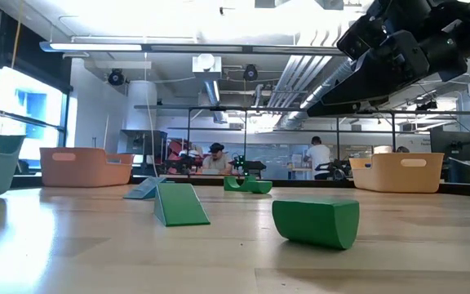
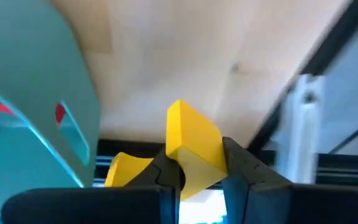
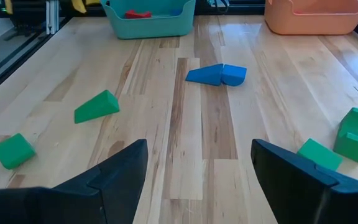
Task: Sort blocks by size
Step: Put the yellow arch block into the blue bin
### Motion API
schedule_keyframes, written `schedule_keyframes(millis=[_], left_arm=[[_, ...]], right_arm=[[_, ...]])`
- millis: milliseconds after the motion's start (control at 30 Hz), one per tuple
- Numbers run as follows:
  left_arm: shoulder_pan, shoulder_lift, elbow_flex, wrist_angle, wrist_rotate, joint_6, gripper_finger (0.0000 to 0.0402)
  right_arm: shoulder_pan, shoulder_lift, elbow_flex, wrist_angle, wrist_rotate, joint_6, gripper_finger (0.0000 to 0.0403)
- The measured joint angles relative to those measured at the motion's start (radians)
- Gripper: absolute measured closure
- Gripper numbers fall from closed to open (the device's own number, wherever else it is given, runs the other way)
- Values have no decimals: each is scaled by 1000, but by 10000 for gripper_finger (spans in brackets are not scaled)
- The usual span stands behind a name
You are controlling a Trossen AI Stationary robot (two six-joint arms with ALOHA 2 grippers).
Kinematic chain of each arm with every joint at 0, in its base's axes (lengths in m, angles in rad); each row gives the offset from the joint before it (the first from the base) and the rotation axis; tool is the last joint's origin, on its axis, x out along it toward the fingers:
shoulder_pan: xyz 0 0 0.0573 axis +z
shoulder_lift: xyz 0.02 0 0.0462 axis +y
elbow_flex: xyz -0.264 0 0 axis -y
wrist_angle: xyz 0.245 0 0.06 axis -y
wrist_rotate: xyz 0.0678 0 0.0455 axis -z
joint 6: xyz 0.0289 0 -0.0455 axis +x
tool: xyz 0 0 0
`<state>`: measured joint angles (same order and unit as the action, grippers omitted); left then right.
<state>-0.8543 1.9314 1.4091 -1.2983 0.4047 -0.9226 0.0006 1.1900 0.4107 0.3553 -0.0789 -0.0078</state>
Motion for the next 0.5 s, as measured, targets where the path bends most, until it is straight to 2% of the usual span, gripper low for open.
schedule_keyframes(millis=[167,367,433,500], left_arm=[[56,-59,54,0,-117,-62,352],[192,-243,65,-133,-440,-120,352],[253,-305,23,-157,-476,-66,352],[314,-348,-47,-147,-439,18,353]], right_arm=[[0,0,0,0,0,-10,122],[0,0,0,0,0,-19,122],[0,0,0,0,0,-19,122],[0,0,0,0,0,-19,122]])
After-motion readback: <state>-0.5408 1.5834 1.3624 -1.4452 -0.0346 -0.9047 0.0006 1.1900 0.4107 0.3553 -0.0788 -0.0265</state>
